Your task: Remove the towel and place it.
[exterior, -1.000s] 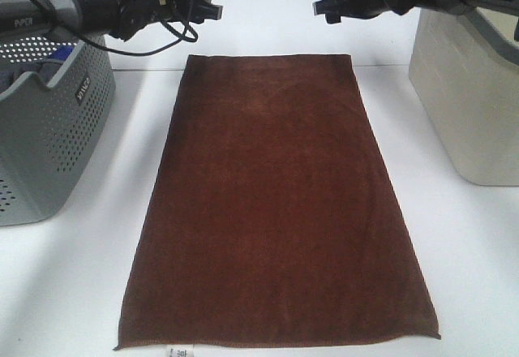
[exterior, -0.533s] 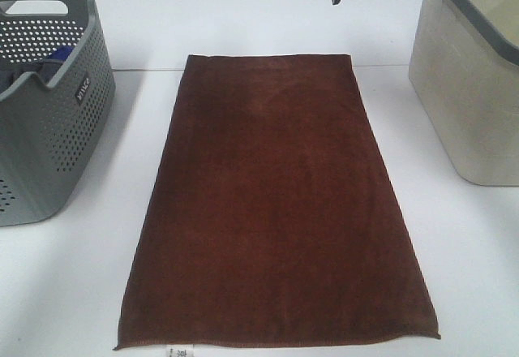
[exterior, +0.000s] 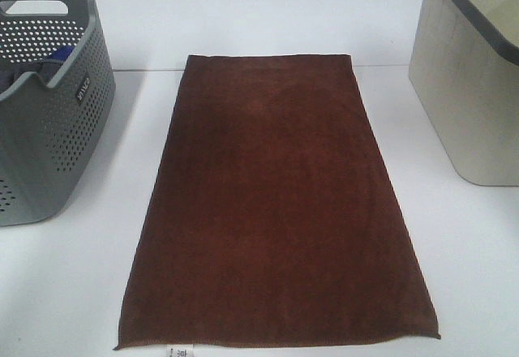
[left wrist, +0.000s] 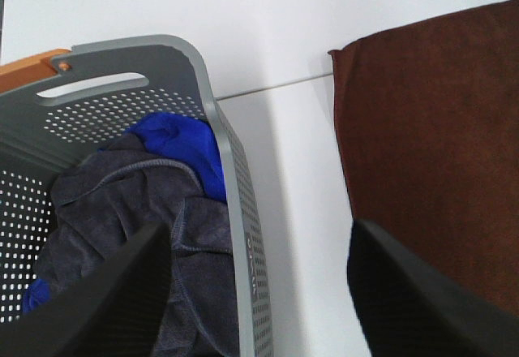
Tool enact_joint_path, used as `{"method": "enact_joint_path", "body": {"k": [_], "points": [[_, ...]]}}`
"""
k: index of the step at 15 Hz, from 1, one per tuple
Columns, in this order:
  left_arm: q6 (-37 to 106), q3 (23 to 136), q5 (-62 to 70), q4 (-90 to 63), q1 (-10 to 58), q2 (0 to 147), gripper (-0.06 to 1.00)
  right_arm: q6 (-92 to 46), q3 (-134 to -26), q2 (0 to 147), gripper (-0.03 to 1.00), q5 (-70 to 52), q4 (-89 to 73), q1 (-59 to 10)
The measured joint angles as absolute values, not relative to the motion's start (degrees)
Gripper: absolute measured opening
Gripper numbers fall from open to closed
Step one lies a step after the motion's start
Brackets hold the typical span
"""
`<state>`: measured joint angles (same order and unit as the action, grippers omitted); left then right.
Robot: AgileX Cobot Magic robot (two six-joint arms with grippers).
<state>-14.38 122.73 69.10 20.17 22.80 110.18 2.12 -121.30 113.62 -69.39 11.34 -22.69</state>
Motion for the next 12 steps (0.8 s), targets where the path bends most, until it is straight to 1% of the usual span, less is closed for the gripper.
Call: {"method": "enact_joint_path", "body": {"k": [1, 3, 5, 6, 7, 8, 11, 12], "points": [[-14.0, 122.0, 69.2, 19.3, 22.8, 107.9, 0.61, 1.6, -121.0, 110.8, 0.76, -69.4, 9.9, -22.7], [-12.9, 118.3, 69.2, 16.2, 22.8, 102.1, 0.61, 0.9, -117.0, 104.0, 0.76, -69.4, 8.3, -22.7], [-12.3, 110.2, 69.2, 15.1, 22.9, 94.4, 0.61, 0.9, -109.5, 95.2, 0.76, -69.4, 6.9, -22.7], [-12.1, 104.1, 69.2, 15.2, 22.9, 89.6, 0.61, 0.8, -104.0, 90.7, 0.76, -69.4, 5.7, -22.7], [-12.1, 94.7, 69.3, 15.4, 22.9, 82.8, 0.61, 0.8, -95.1, 83.6, 0.76, -69.4, 4.1, -22.7], [-12.8, 86.9, 69.3, 15.5, 22.9, 78.1, 0.61, 0.8, -89.1, 78.7, 0.76, -69.4, 3.3, -22.7], [-14.9, 65.4, 68.2, 14.2, 22.9, 65.3, 0.61, 0.8, -67.4, 66.2, 0.76, -69.7, 2.8, -22.7], [-14.9, 59.2, 66.9, 12.9, 22.9, 61.3, 0.61, 0.8, -61.7, 62.6, 0.76, -69.7, 2.8, -22.7]]}}
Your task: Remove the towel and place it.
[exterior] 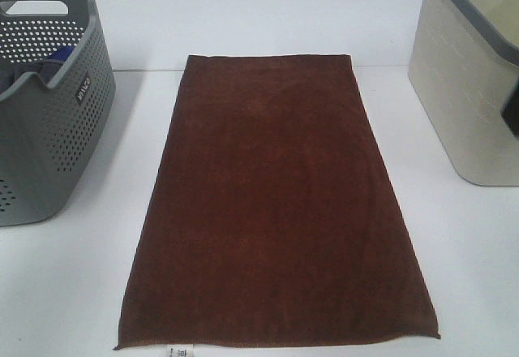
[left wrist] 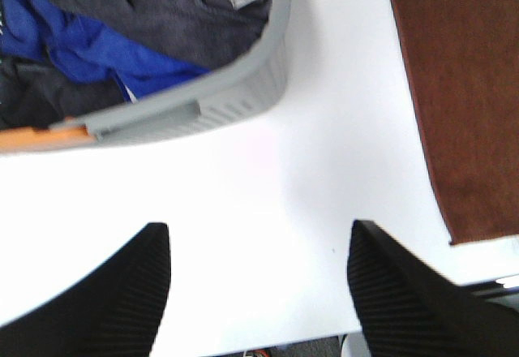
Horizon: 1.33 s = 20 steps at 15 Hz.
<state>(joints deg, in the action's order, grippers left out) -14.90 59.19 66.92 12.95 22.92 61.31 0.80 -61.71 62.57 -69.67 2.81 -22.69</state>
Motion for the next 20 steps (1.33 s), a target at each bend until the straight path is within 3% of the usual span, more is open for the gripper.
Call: {"method": "enact_joint_path", "body": {"k": [3, 6, 12, 20], "points": [[-11.0, 39.4, 63.3, 10.8, 22.9, 46.2, 0.61, 0.7, -40.7, 48.5, 0.76, -69.4, 2.8, -22.7], [-7.5, 32.4, 62.9, 8.8, 22.9, 38.3, 0.61, 0.7, -33.1, 40.0, 0.76, -67.3, 2.8, -22.7], [8.9, 28.7, 60.5, -4.7, 23.0, 19.5, 0.61, -10.7, -29.1, 13.3, 0.76, -61.6, -7.3, -22.7], [9.3, 28.7, 60.5, -5.2, 23.0, 19.3, 0.61, -11.3, -28.9, 9.8, 0.76, -61.4, -7.7, -22.7]]}}
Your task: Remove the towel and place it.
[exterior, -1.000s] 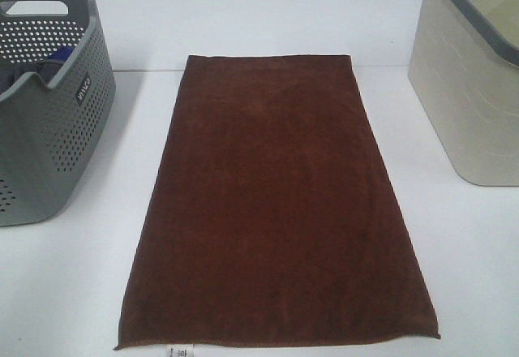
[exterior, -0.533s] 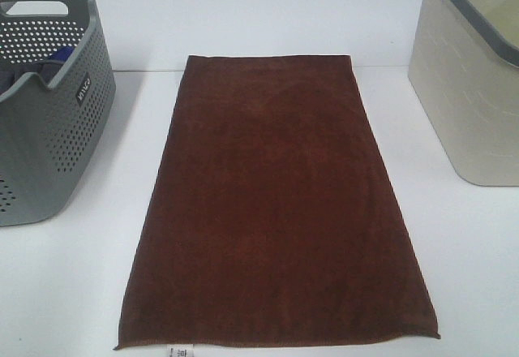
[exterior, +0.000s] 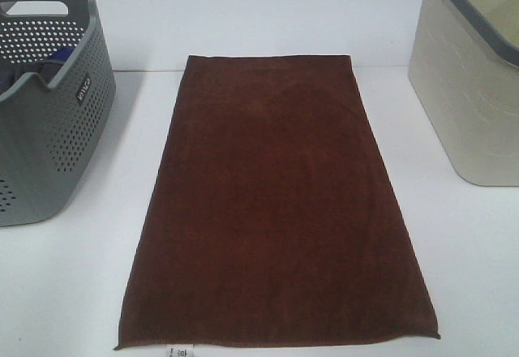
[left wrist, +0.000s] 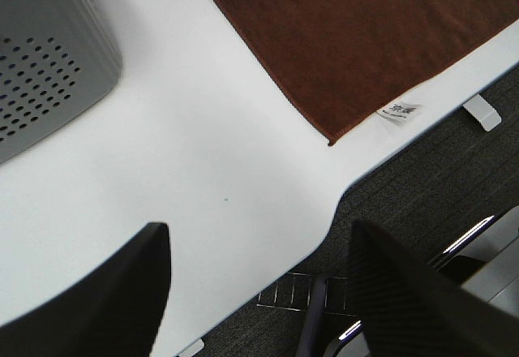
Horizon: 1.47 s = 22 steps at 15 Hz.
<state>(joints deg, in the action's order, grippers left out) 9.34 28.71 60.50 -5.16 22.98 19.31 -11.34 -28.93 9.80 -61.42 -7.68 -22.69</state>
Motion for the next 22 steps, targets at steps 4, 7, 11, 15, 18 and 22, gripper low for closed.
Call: {"method": "enact_joint_path", "body": {"k": [4, 7, 11, 15, 18, 22], "points": [[9.3, 28.7, 60.5, -5.2, 18.7, 19.1, 0.61, -11.3, -28.9, 9.8, 0.76, -61.4, -7.8, -19.5], [9.3, 28.7, 60.3, -5.2, 10.8, 15.8, 0.61, -11.3, -28.9, 9.8, 0.76, -61.4, -8.0, -10.1], [9.3, 28.6, 60.3, -5.2, 5.6, 5.2, 0.61, -11.3, -28.9, 9.8, 0.76, -61.4, -8.0, -0.9], [9.3, 28.6, 60.2, -5.2, 5.6, 1.4, 0.61, -11.3, -28.9, 5.8, 0.76, -61.4, -8.3, -0.7], [9.3, 28.6, 60.2, -5.2, 5.6, -0.2, 0.61, -11.3, -28.9, 0.0, 0.76, -61.4, -8.3, -0.7], [9.3, 28.6, 60.2, -5.2, 5.6, -0.2, 0.61, -11.3, -28.8, -0.3, 0.76, -61.4, -8.3, -0.7]]}}
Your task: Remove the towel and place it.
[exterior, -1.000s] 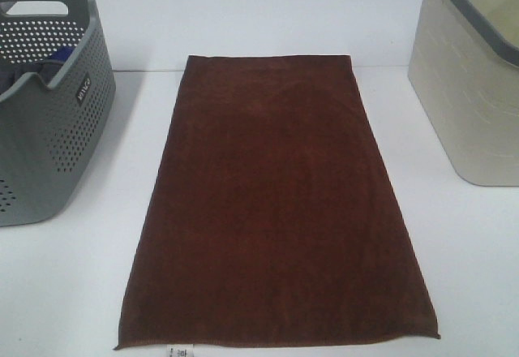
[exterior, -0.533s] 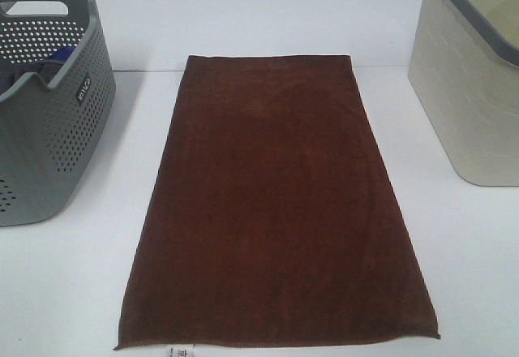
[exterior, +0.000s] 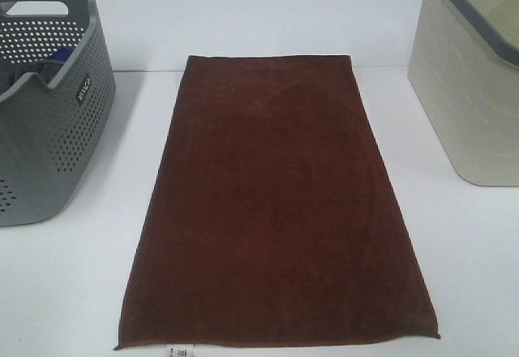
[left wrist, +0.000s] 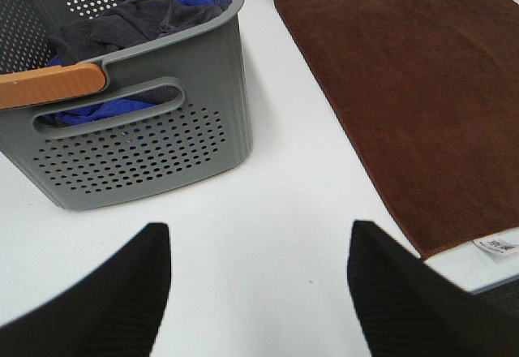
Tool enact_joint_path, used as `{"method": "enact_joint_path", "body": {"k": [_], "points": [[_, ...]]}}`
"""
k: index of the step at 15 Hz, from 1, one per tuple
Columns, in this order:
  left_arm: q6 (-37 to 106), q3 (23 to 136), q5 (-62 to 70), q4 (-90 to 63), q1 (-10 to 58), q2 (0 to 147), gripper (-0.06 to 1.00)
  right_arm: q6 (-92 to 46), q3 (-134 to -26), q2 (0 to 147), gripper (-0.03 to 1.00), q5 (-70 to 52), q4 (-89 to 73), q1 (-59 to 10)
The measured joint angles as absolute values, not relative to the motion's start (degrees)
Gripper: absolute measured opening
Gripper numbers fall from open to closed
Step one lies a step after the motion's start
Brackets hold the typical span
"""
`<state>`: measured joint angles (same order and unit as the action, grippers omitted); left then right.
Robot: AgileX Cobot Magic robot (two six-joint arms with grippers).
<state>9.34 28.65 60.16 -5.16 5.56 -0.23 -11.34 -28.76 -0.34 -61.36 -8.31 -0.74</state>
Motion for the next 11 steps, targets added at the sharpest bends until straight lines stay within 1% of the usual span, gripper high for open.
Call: {"method": "enact_joint_path", "body": {"k": [11], "points": [[9.3, 28.6, 60.2, -5.2, 5.6, -0.2, 0.61, -11.3, -28.8, -0.3, 0.76, -61.4, -8.3, -0.7]]}}
